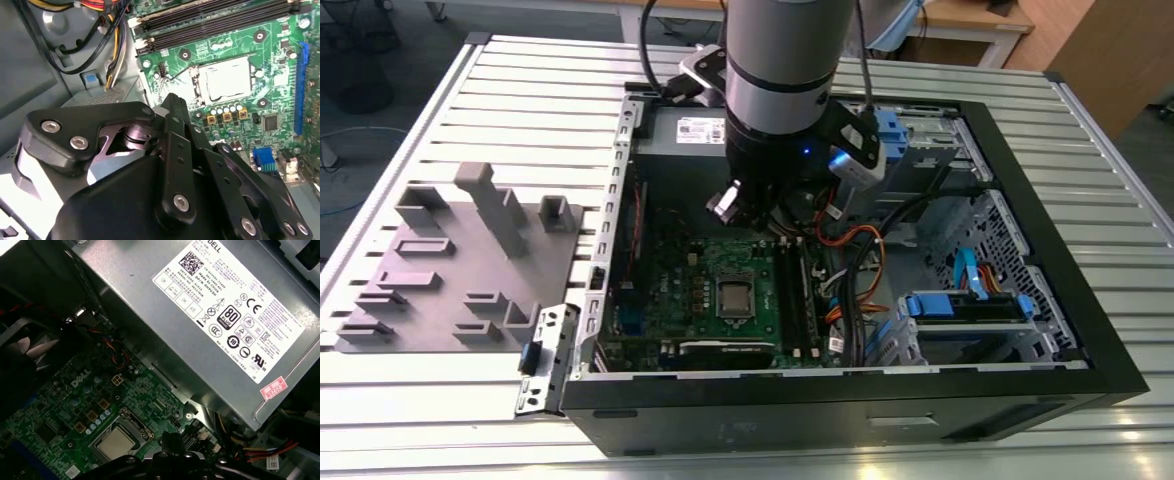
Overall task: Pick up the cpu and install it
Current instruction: 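Install the first cpu locking lever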
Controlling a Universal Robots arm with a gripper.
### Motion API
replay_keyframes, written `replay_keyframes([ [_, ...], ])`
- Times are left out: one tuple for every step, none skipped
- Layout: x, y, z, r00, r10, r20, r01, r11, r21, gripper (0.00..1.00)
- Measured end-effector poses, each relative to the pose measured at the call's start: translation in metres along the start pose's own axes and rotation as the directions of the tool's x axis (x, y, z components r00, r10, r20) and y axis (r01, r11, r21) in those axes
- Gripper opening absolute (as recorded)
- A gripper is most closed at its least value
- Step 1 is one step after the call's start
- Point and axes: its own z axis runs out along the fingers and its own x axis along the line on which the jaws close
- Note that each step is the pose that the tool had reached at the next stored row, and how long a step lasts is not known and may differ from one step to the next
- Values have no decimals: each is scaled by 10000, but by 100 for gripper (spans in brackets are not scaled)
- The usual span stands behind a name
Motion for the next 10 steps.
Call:
replay_keyframes([
  [-2, 2, 11, 10000, -59, 1, 59, 10000, -11, 11],
  [0, 2, 15, 9999, -123, 18, 124, 9999, -42, 11],
  [0, 2, 18, 9998, -196, 59, 197, 9998, -95, 11],
  [-1, 2, 20, 9996, -272, 114, 274, 9995, -160, 11],
  [-1, 2, 22, 9993, -345, 170, 348, 9991, -226, 11],
  [0, 2, 22, 9989, -413, 227, 420, 9987, -293, 11],
  [0, 2, 24, 9984, -486, 287, 496, 9981, -362, 11],
  [0, 2, 27, 9979, -557, 320, 570, 9976, -403, 11],
  [0, 2, 34, 9974, -633, 339, 648, 9970, -431, 11],
  [0, 3, 46, 9969, -710, 344, 725, 9964, -445, 11],
])
